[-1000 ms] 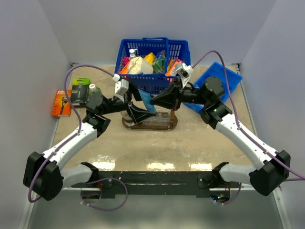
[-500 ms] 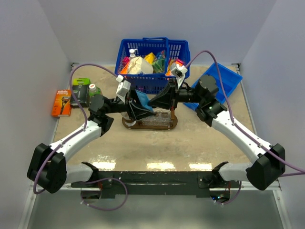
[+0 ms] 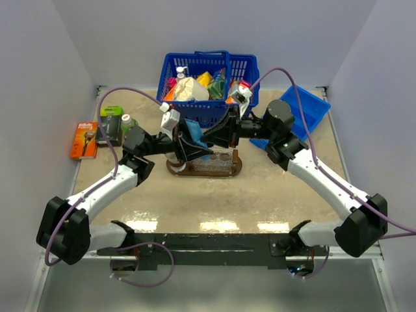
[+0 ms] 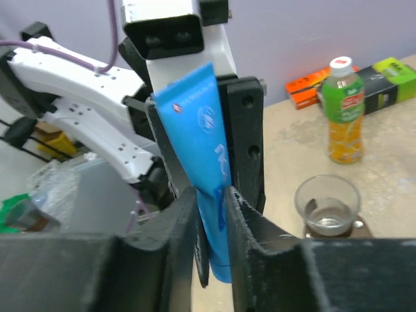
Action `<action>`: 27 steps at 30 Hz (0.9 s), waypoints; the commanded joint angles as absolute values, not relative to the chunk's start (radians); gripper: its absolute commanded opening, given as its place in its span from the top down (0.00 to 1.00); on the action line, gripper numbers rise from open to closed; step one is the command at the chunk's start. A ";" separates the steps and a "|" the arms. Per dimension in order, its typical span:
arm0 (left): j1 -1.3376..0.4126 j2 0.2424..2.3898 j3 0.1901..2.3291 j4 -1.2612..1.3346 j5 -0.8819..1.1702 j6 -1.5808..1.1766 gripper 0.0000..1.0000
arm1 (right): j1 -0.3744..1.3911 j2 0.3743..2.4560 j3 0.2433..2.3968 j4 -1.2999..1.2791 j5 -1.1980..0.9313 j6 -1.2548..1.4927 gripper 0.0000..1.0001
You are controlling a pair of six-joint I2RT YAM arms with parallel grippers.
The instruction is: Prepare toiletry sets of a toothbrush and toothpaste on the tray
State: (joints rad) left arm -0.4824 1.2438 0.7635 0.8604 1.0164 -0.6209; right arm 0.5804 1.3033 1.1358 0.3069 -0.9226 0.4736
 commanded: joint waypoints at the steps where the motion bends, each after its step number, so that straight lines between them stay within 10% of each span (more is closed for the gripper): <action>1: -0.488 1.206 0.824 0.589 0.843 -0.402 1.00 | 0.591 1.286 1.187 0.239 -0.767 0.393 0.60; 8: -0.488 1.183 0.828 0.511 0.749 -0.354 1.00 | 0.621 1.253 1.173 0.161 -0.573 0.335 0.40; 27: -0.488 1.189 0.831 0.496 0.733 -0.348 1.00 | 0.718 1.308 1.203 0.083 -0.361 0.299 0.45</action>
